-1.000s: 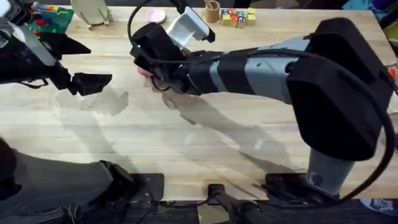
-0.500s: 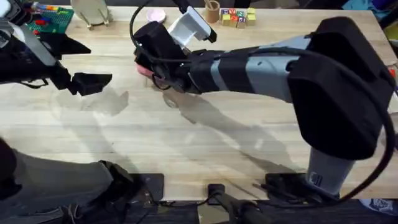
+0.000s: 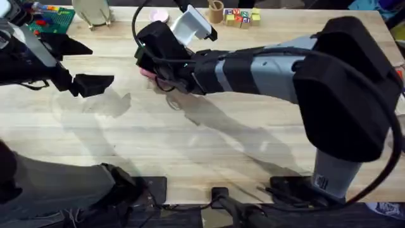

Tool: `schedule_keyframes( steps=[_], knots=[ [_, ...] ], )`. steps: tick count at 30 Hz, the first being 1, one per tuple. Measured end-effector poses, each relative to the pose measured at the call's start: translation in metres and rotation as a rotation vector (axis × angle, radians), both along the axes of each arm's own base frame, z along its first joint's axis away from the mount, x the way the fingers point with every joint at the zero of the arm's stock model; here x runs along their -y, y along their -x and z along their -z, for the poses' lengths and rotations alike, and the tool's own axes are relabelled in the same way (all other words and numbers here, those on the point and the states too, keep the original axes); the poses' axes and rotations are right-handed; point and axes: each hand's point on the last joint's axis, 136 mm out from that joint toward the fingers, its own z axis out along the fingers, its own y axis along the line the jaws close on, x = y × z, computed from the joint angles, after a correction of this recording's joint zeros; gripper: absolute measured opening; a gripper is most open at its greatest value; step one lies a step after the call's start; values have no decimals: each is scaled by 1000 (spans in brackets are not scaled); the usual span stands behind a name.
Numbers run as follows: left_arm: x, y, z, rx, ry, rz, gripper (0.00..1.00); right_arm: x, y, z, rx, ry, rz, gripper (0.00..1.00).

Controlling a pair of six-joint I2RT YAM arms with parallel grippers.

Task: Unzip the bag, pick up the pens from the table one at a time and place them inside, then zip the bag closed.

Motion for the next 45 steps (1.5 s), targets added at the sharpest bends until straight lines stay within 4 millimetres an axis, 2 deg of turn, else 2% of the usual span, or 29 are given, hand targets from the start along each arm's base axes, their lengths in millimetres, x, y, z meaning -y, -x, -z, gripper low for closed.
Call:
schedule_keyframes(
  steps=[8,19,26,33,45],
  knots=[
    [2,-15,-8,91,5,30,993,1,-1,-8,26,12,-28,30],
    [33,-44,10,146,67,157,993,10,3,-33,41,33,-42,31],
    [51,-64,14,197,51,218,993,11,3,-32,37,36,-44,31],
    [58,-77,31,190,116,227,994,11,3,-33,38,37,-44,31],
    [63,-85,41,226,234,248,991,11,3,-33,42,40,-47,31]
  ],
)
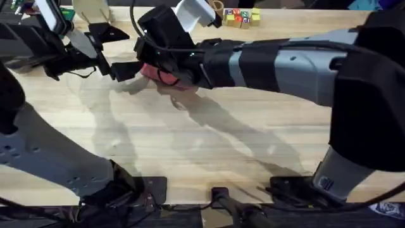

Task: Unzip the bag, pick up the pens from the table one at a time and place them inside, then zip the bag closed.

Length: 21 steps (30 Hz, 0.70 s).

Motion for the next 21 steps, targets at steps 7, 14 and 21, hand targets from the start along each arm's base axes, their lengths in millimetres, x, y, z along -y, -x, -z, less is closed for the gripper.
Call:
schedule_keyframes(
  steps=[7,14,21],
  knots=[
    [6,-2,10,-16,52,19,993,0,0,0,0,0,0,31],
    [22,-4,10,-7,61,60,997,0,0,0,0,0,0,31],
    [24,-5,11,-14,58,61,730,0,0,0,0,0,0,31]
  ],
)
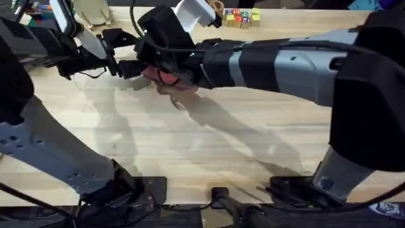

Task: Unzip the bag, pick up the pens from the table one at a time and place them inside, then zip the bag closed.

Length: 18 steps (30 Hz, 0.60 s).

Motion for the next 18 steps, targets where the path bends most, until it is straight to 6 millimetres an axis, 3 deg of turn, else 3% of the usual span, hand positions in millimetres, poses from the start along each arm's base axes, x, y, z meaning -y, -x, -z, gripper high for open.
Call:
schedule_keyframes(
  steps=[5,6,8,18],
  knots=[
    [0,0,0,-4,1,0,354,0,0,0,0,0,0,31],
    [0,0,0,-7,3,-1,230,0,0,0,0,0,0,31],
    [1,1,1,-7,1,0,72,0,0,0,-1,1,0,31],
    [1,0,1,-2,-4,2,44,10,-7,5,-15,17,20,31]
  ],
)
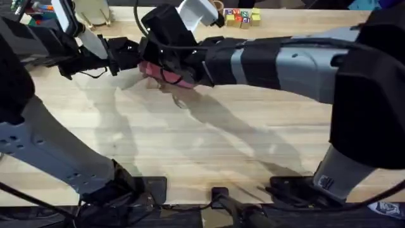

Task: Unzip the bag, pick up the pens from the table one at a time and place them inside, then zip the bag closed.

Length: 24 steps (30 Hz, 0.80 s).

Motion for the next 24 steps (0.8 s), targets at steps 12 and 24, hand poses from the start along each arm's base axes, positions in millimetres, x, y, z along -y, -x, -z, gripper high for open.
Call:
schedule_keyframes(
  steps=[12,24],
  knots=[
    [1,0,0,1,-1,2,43,20,-6,16,-55,60,18,31],
    [3,0,-3,11,15,10,43,38,-10,-10,-14,98,-6,31]
  ],
)
